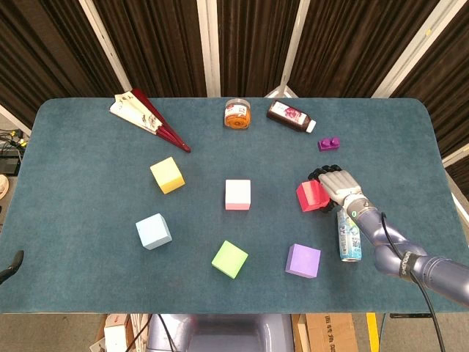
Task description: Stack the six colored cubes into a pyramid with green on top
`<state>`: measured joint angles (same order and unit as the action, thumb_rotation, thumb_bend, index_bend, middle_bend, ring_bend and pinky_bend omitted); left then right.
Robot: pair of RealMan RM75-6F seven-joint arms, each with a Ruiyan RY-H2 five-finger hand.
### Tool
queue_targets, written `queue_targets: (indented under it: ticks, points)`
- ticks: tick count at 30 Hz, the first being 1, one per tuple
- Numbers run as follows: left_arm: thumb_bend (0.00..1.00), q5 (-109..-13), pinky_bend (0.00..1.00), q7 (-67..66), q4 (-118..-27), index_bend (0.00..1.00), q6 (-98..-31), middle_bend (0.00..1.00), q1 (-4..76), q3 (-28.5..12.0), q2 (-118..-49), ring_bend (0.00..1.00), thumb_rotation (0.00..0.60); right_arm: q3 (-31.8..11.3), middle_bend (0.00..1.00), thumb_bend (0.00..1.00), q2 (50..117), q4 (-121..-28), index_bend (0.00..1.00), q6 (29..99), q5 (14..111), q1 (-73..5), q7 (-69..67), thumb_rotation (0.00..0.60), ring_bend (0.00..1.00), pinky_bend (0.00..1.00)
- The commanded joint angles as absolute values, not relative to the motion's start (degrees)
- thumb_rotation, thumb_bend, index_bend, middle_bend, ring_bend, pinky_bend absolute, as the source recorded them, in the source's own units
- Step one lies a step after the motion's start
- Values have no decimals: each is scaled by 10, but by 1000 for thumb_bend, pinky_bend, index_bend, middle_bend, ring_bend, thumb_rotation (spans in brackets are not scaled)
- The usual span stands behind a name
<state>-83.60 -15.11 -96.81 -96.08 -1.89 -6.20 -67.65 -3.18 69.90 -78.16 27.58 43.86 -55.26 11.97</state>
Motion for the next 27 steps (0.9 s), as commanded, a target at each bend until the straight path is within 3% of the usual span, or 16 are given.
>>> queue_targets:
  ticks: [1,16,27]
  points:
    - [352,-835,0,-153,-968,65,-960,0,-18,-62,-678,0,600,-29,177,273,703,-776,220,278,441,-552,117,600,1,0]
    - [353,-834,0,-162,-968,65,-954,0,-14,-60,-683,0,600,-32,270,273,707,-767,237,289,464,-543,90,600,42,0]
    - [353,-832,0,-161,-969,65,-953,0,-14,-60,-683,0,600,-34,276,273,710,-770,367,297,486,-539,81,600,56,0]
